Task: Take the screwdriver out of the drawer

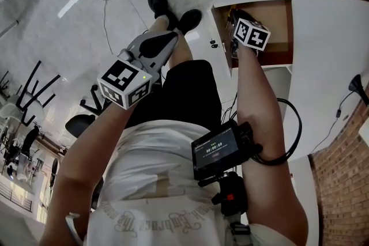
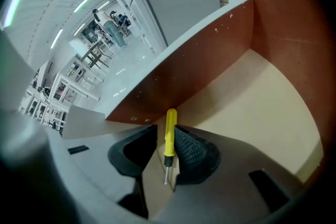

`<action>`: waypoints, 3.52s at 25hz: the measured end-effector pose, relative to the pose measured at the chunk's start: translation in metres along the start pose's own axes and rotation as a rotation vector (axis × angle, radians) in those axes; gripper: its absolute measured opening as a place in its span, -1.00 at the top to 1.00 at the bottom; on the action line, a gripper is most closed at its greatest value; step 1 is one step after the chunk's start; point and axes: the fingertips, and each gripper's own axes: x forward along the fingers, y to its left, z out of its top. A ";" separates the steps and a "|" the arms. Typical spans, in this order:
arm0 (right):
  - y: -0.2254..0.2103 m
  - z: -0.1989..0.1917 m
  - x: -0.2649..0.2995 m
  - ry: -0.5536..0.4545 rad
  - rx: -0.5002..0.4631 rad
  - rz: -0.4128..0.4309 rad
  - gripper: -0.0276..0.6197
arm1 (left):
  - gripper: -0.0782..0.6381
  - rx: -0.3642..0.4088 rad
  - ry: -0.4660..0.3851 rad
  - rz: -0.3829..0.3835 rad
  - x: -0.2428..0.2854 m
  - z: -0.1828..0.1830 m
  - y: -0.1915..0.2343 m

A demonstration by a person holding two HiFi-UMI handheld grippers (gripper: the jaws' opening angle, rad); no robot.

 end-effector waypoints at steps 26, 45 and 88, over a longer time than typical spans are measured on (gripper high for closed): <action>-0.008 -0.004 0.021 0.059 -0.052 -0.059 0.70 | 0.75 -0.025 0.011 -0.006 0.002 -0.015 -0.002; 0.003 -0.007 -0.032 0.002 -0.032 -0.032 0.70 | 0.75 0.101 0.049 -0.077 -0.002 0.007 -0.032; 0.042 -0.002 -0.188 -0.272 0.048 0.011 0.70 | 0.75 0.310 0.052 -0.188 -0.006 0.085 -0.111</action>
